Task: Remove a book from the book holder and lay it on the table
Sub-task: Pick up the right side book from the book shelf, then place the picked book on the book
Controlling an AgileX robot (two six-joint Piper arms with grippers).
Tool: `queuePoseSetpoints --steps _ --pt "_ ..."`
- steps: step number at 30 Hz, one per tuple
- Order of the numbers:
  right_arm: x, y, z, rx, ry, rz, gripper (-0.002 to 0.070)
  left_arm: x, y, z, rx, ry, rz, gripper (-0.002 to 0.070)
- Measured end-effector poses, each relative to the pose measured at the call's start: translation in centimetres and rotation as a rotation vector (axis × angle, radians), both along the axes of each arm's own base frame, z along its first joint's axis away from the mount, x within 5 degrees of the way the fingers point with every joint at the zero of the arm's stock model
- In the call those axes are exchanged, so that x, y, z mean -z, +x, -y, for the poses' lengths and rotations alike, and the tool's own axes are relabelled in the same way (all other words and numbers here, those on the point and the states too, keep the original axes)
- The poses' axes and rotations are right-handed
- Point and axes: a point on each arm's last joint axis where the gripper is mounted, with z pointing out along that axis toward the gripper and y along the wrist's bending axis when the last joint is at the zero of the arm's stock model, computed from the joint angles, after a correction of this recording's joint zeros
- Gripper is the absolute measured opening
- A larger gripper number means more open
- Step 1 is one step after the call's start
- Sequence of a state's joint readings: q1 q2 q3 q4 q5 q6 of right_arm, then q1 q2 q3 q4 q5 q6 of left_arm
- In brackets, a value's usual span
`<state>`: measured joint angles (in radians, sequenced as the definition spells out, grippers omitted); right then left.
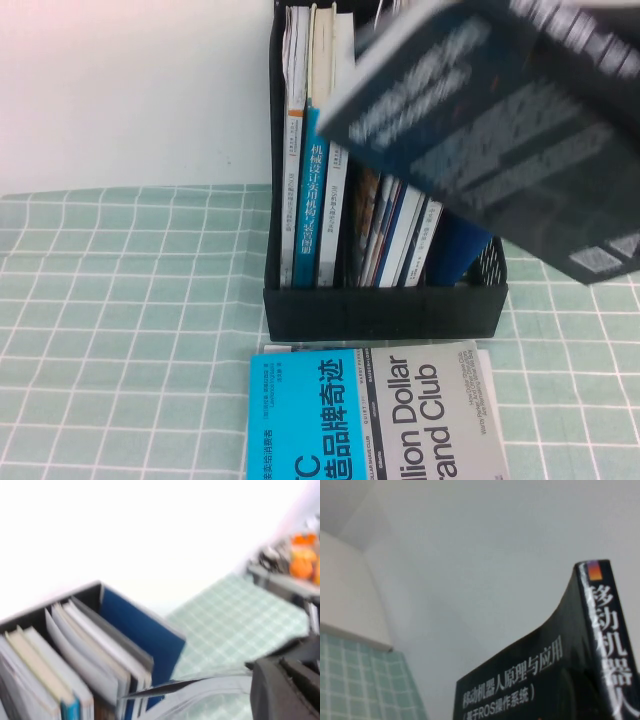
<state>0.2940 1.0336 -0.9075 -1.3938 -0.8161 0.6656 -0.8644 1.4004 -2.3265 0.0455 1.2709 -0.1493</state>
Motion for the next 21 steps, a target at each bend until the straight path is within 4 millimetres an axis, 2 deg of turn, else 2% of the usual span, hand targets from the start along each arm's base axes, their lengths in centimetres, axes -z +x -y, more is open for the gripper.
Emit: queuePoseSetpoints --steps 4,9,15,21 --pt "1.3 -0.6 -1.3 -0.065 -0.125 -0.038 0.0133 1.9 -1.0 -0.9 0.027 0.074 -0.040 -0.0003" --pt "3.5 -0.9 -4.8 -0.173 -0.254 -0.082 0.0133 6.2 -1.6 -1.6 0.029 0.198 -0.137 -0.0002" --pt "8.3 0.7 -9.6 -0.155 -0.433 -0.112 0.0133 11.0 -2.3 -3.1 -0.042 0.261 -0.248 -0.0002" --pt "12.6 2.9 -11.6 -0.125 -0.581 -0.113 0.0133 14.4 -3.5 -4.6 -0.092 0.214 -0.296 -0.0002"
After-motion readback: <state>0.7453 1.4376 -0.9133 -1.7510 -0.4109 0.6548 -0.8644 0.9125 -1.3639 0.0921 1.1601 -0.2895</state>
